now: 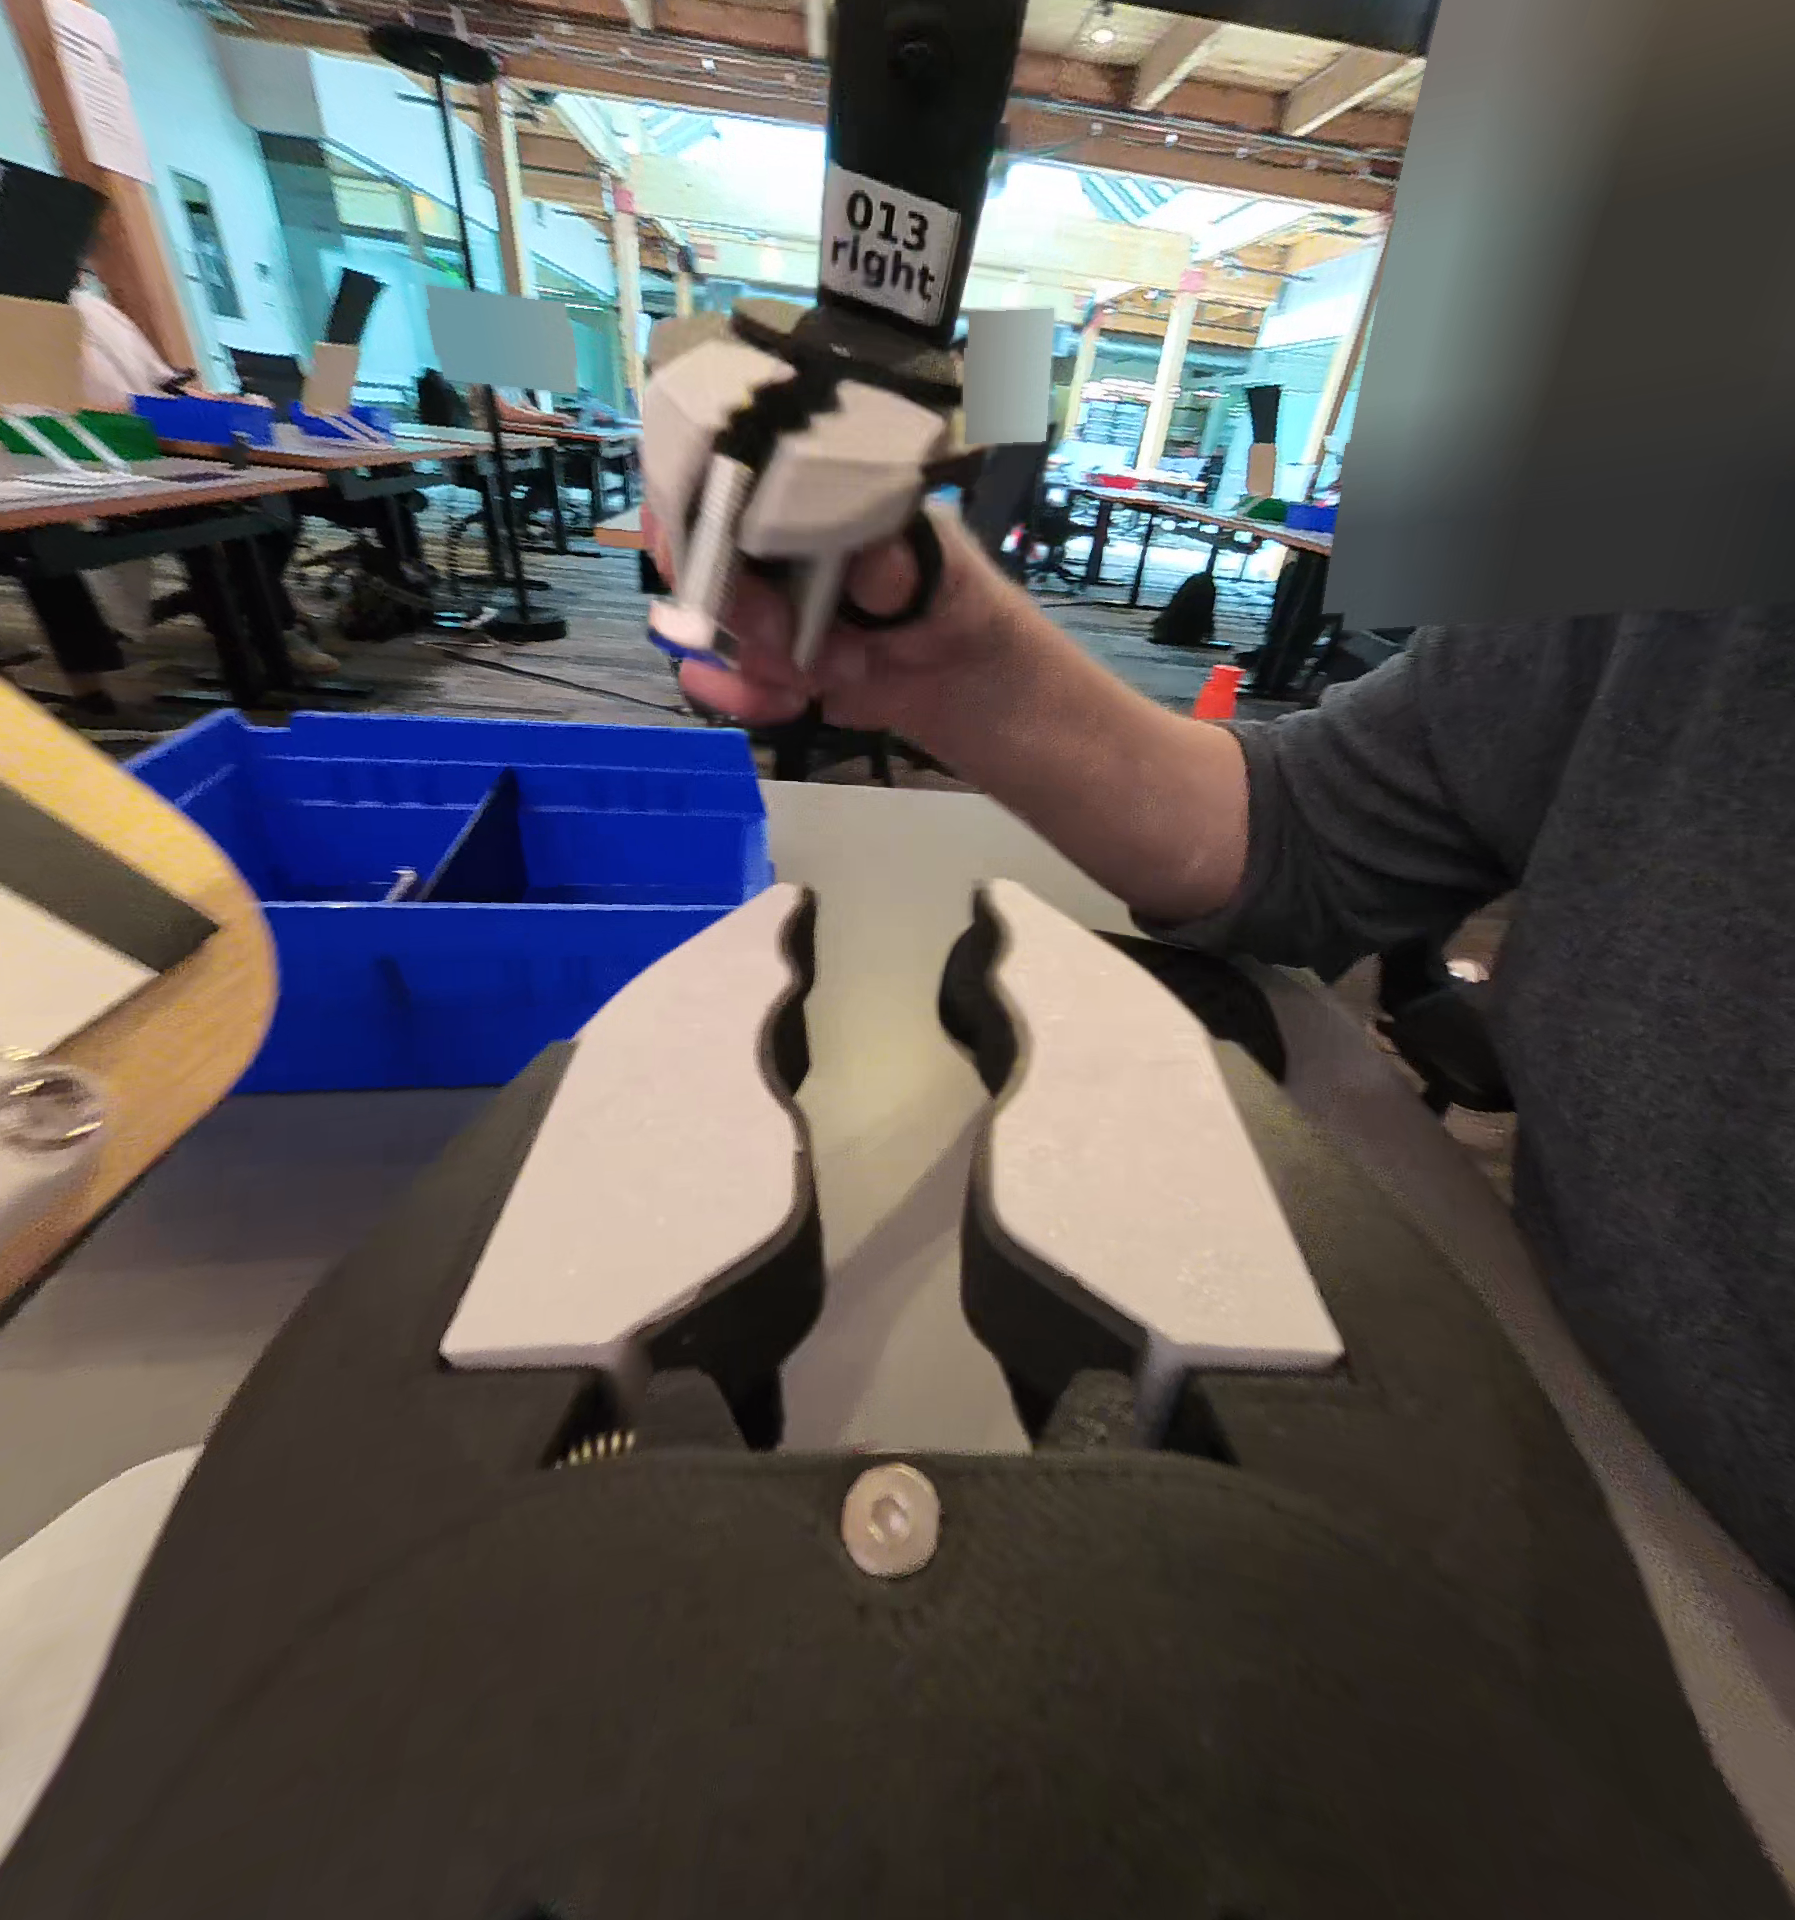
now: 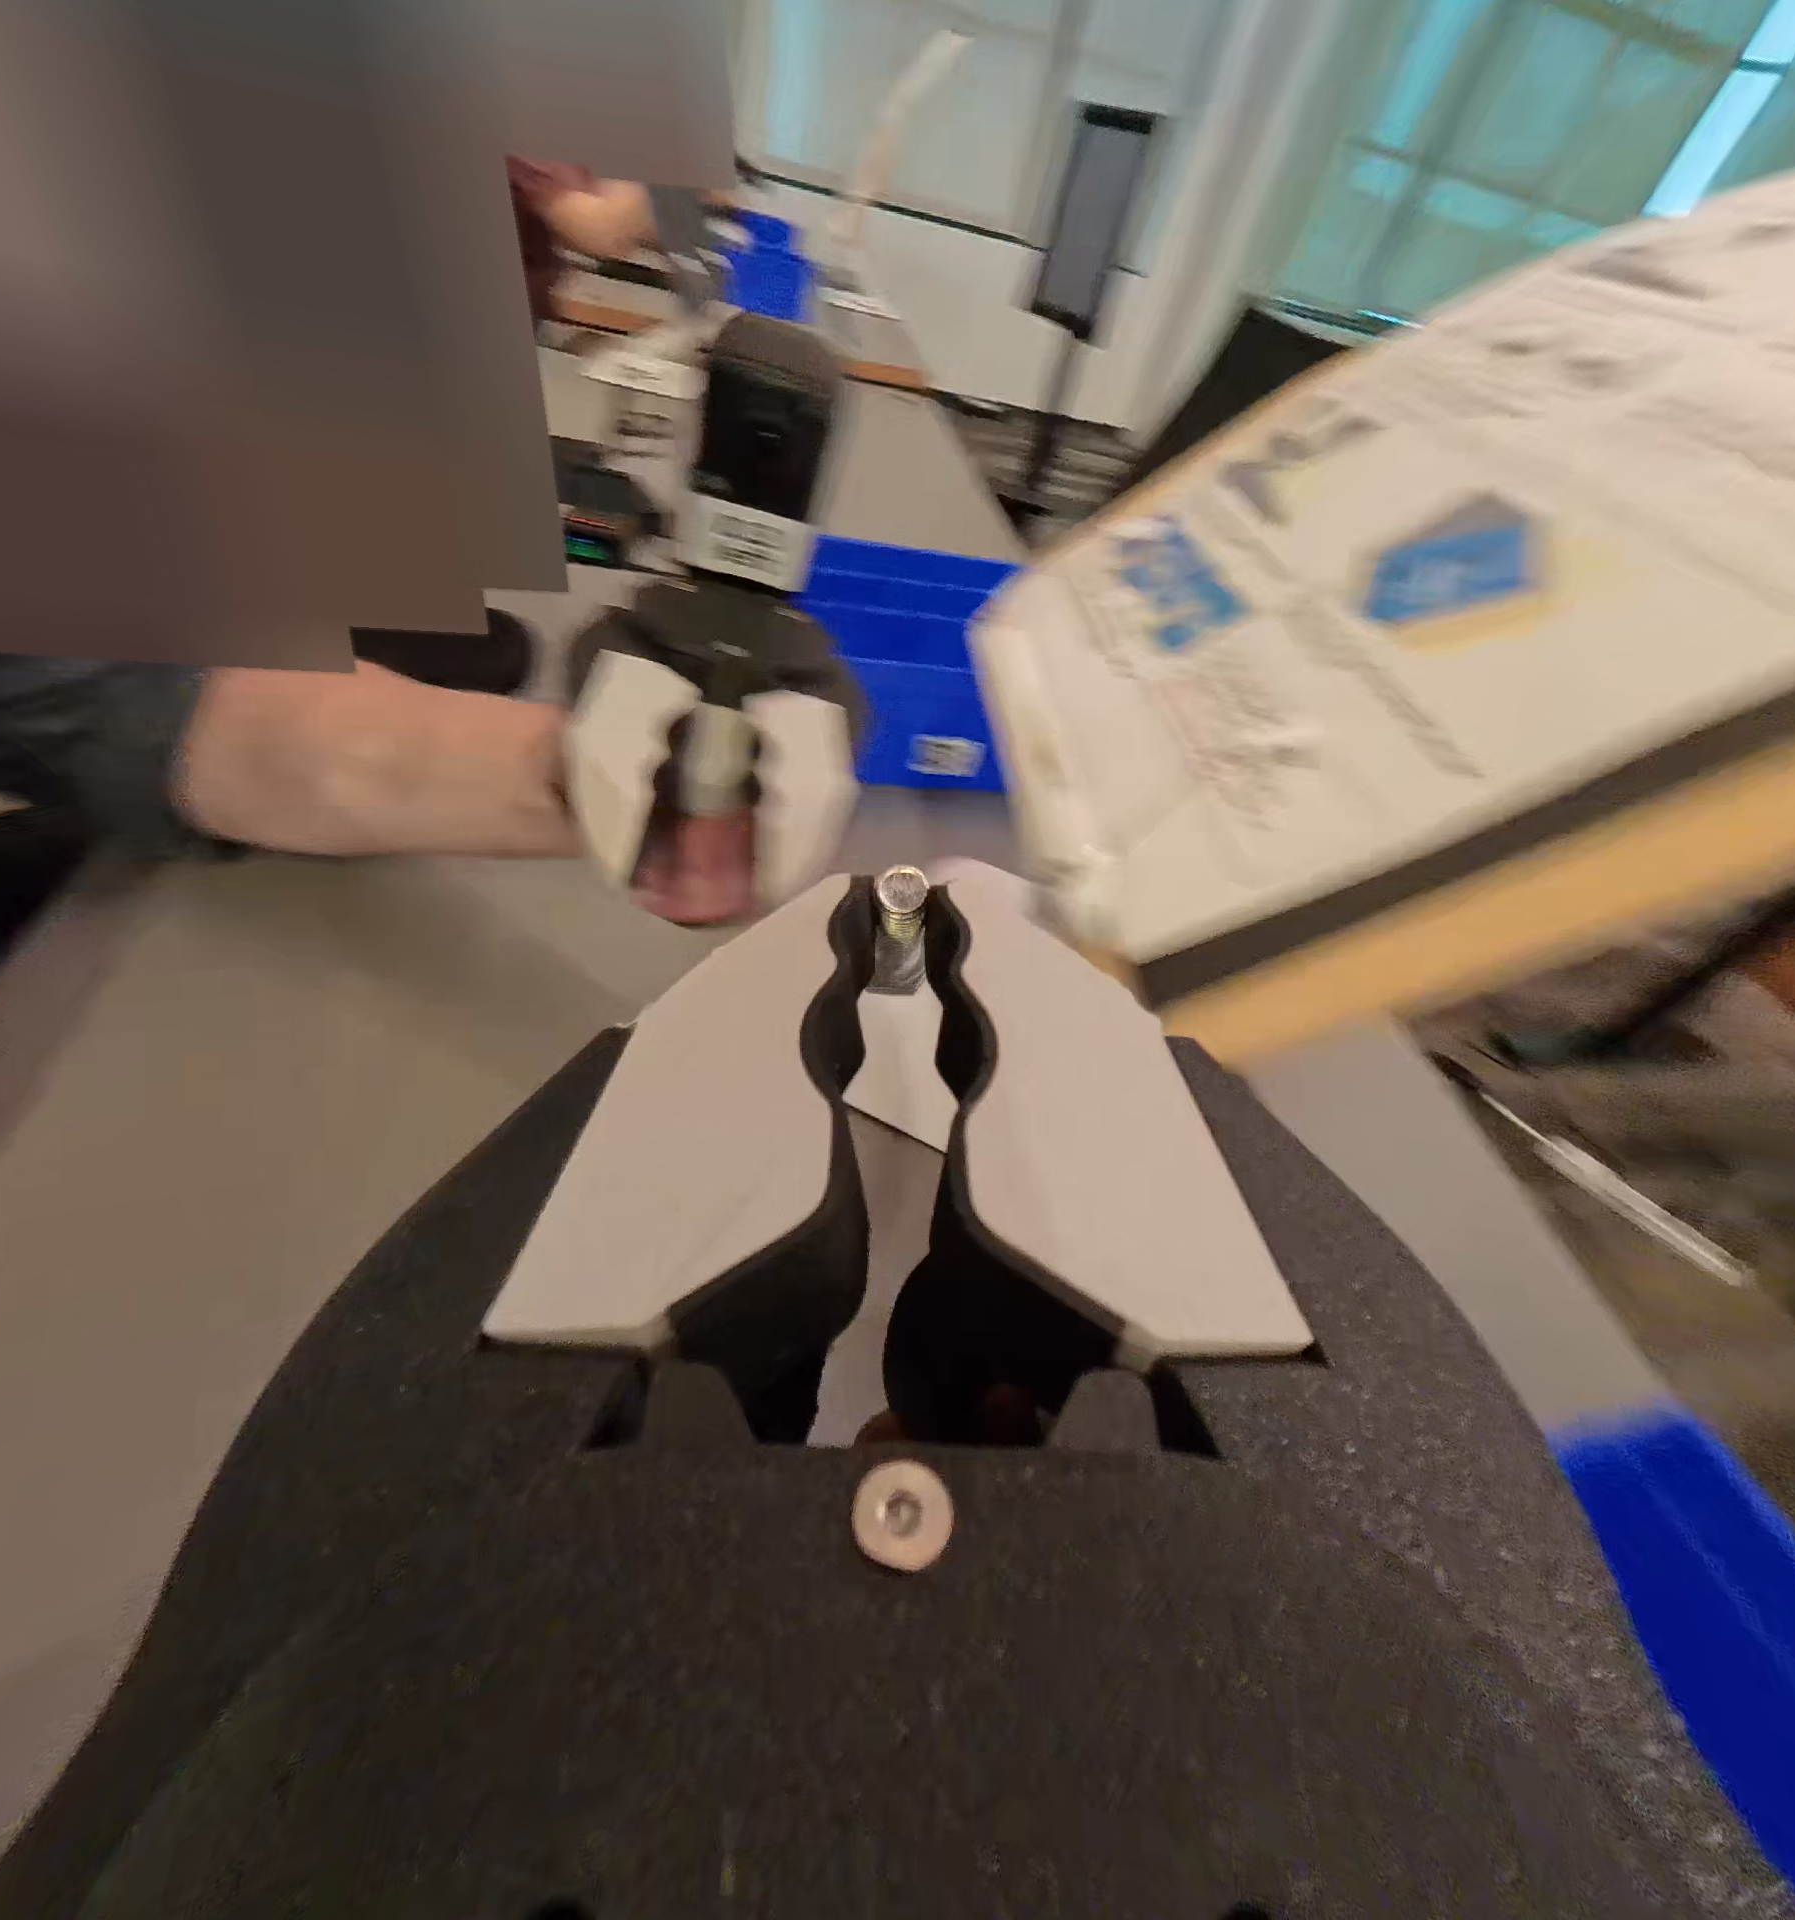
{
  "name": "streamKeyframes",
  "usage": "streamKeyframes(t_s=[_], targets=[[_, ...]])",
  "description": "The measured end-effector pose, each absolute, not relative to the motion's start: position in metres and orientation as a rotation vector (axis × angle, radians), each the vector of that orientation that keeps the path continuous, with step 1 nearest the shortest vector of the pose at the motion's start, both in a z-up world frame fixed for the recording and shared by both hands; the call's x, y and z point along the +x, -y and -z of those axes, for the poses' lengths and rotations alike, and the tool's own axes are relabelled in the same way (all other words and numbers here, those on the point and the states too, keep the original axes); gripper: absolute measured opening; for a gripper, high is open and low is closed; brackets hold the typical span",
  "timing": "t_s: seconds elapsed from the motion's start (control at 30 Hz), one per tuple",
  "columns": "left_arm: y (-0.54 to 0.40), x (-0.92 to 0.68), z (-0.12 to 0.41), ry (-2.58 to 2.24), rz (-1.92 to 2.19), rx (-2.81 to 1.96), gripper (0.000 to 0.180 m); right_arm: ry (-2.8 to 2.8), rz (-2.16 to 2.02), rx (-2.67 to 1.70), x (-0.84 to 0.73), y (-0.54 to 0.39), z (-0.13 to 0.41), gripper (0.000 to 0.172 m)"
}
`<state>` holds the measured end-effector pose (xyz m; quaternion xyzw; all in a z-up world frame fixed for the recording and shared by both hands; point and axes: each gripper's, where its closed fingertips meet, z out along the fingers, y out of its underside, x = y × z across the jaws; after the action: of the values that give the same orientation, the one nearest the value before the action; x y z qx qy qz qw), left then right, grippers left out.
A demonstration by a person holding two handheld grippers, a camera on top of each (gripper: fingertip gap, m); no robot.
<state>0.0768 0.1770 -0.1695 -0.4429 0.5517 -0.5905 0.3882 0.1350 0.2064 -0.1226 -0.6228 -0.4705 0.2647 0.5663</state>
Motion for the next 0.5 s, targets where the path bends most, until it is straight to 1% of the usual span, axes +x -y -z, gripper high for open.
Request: streamKeyframes(t_s=[0.03, 0.1, 0.17, 0.3, 0.5], targets=[[-0.183, 0.074, 0.168, -1.384, 1.474, -1.137, 0.015, 1.057, -0.5, -1.529, 0.161, -0.224, 0.121, 0.009], [-0.192, 0.068, 0.163, -1.337, 1.449, -1.137, 0.0, 0.989, -0.241, -1.697, 0.215, -0.262, 0.132, 0.009], [-0.202, 0.065, 0.16, -1.288, 1.44, -1.161, 0.0, 0.924, -0.111, -1.91, 0.261, -0.293, 0.162, 0.009], [-0.205, 0.063, 0.161, -1.29, 1.419, -1.178, 0.0, 0.795, -0.083, -2.197, 0.308, -0.333, 0.222, 0.01], [-0.207, 0.062, 0.165, -1.314, 1.392, -1.185, 0.0, 0.728, 0.026, -2.442, 0.336, -0.355, 0.283, 0.01]])
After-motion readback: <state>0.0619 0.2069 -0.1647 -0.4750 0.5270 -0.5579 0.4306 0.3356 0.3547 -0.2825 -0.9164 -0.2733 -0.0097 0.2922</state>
